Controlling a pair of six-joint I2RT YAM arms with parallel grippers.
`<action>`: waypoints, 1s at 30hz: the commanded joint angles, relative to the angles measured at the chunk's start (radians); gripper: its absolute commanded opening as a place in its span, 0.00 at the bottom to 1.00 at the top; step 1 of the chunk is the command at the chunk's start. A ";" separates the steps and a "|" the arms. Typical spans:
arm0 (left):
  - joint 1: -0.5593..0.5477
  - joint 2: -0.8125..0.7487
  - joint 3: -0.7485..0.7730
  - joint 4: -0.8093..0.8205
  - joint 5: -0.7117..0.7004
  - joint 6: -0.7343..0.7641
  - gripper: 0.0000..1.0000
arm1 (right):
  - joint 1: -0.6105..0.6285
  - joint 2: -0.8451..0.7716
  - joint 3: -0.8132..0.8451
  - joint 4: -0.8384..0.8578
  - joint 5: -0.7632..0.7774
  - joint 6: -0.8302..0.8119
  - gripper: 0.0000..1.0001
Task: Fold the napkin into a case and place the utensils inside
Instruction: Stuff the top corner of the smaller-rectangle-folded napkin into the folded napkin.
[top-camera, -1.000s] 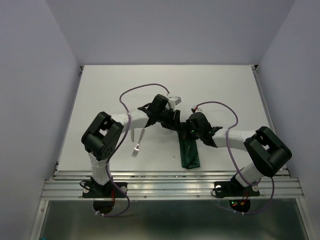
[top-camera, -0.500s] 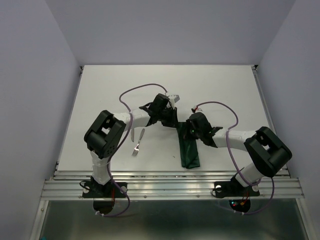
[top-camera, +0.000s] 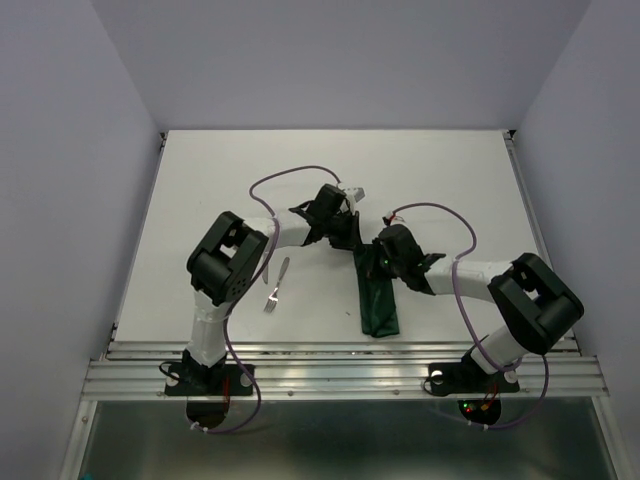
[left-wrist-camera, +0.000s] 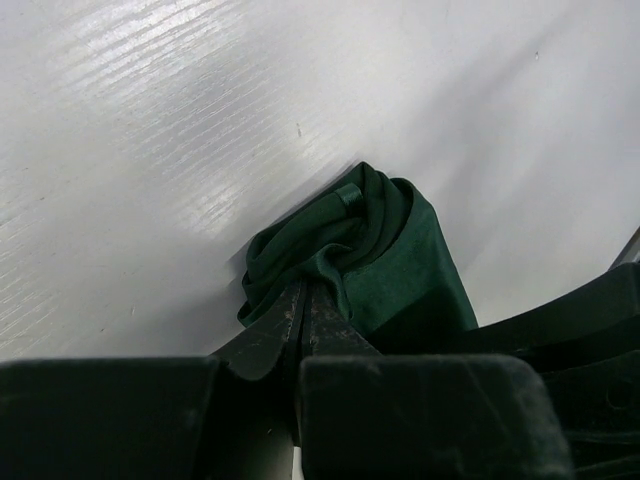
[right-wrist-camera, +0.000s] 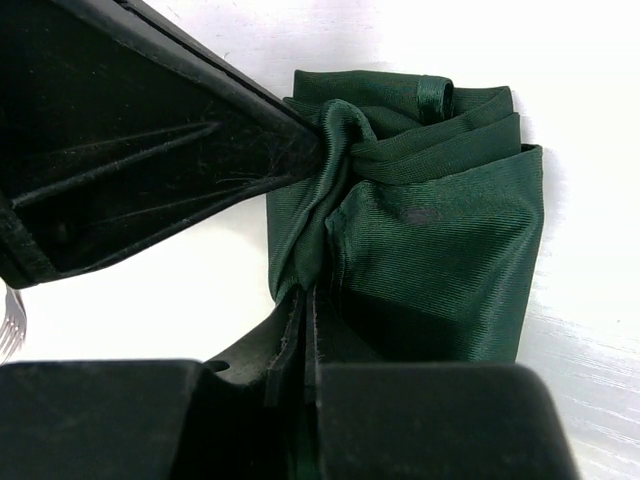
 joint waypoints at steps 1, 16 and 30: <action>-0.002 -0.054 0.007 0.003 0.006 0.021 0.01 | 0.006 -0.003 0.045 0.013 0.030 -0.009 0.09; 0.010 -0.147 0.033 -0.083 -0.103 0.066 0.15 | -0.076 -0.216 0.057 -0.034 0.053 -0.009 0.45; -0.105 -0.103 0.168 -0.302 -0.353 0.138 0.52 | -0.188 -0.146 0.014 -0.031 -0.092 0.075 0.17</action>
